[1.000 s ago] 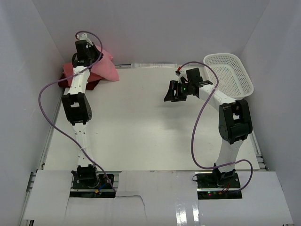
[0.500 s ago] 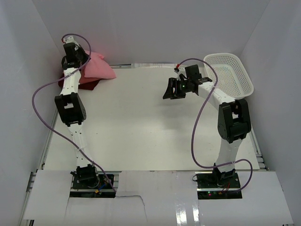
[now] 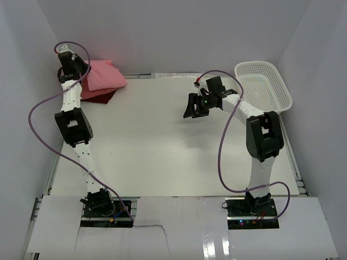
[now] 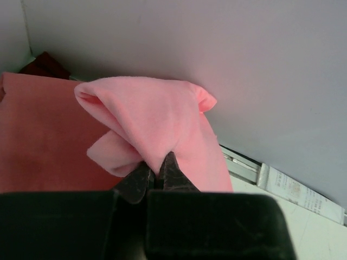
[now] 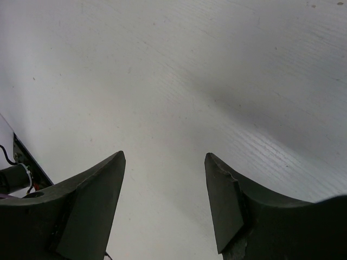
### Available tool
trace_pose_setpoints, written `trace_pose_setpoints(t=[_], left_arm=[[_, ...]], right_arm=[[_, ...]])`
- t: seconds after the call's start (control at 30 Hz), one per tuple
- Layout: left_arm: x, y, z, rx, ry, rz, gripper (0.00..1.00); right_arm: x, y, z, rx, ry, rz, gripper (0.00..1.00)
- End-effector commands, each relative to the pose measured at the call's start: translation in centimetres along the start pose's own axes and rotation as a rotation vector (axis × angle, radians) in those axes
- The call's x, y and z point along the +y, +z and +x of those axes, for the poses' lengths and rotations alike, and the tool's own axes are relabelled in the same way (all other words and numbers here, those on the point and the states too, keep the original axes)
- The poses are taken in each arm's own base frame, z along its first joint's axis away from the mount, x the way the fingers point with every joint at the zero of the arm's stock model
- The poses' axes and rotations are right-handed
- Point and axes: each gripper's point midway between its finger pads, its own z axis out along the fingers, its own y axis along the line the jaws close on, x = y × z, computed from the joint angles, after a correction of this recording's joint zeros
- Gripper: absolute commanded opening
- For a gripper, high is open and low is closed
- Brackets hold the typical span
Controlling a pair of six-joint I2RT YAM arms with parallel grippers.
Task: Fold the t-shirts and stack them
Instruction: Put the neatly folded tshirt into the corner of the board with the left arm
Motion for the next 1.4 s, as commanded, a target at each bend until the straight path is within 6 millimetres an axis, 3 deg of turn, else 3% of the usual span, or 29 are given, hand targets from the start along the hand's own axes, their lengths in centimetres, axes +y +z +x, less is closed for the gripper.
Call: trace_pose_setpoints(t=[0.0,0.3,0.67,1.0,1.03,1.1,1.17,1.27,1.3,1.37], left_arm=[[-4.6,-5.0,-10.0,-0.202,0.019,0.089,0.0],[-3.4,-6.4,-12.2,-0.245,0.003,0.051,0.0],[-0.5,-5.8,-10.8,-0.215,-0.009,-0.038,0.0],[3.7,-3.1,-6.7,-0.133,-0.038,-0.106,0.0],[4.5,-2.5,-5.9,-0.12,-0.044,-0.119,0.04],[5.1,-2.0,-5.3,-0.11,-0.05,-0.126,0.22],[6.5,-1.2,-4.2,-0.093,-0.056,-0.15,0.24],[7.5,-0.8,-3.9,-0.086,-0.083,-0.161,0.67],[7.5,-0.8,-3.9,-0.085,-0.09,-0.158,0.98],[6.8,-1.0,-4.3,-0.085,-0.089,-0.131,0.98]], right_arm=[[0.9,-0.3,-1.4,-0.021,-0.026,-0.01,0.67],[1.3,0.4,-1.2,-0.005,-0.033,-0.019,0.67],[1.3,0.7,-0.7,0.007,-0.036,-0.021,0.67],[1.4,1.0,-0.5,0.022,-0.04,-0.026,0.67],[1.4,1.0,-0.5,0.023,-0.039,-0.025,0.67],[1.4,1.0,-0.5,0.026,-0.041,-0.025,0.67],[1.5,1.0,-0.4,0.032,-0.041,-0.024,0.67],[1.6,0.8,-0.2,0.04,-0.049,-0.023,0.67],[1.7,0.8,-0.1,0.042,-0.049,-0.023,0.67],[1.7,0.8,-0.1,0.039,-0.052,-0.026,0.67]])
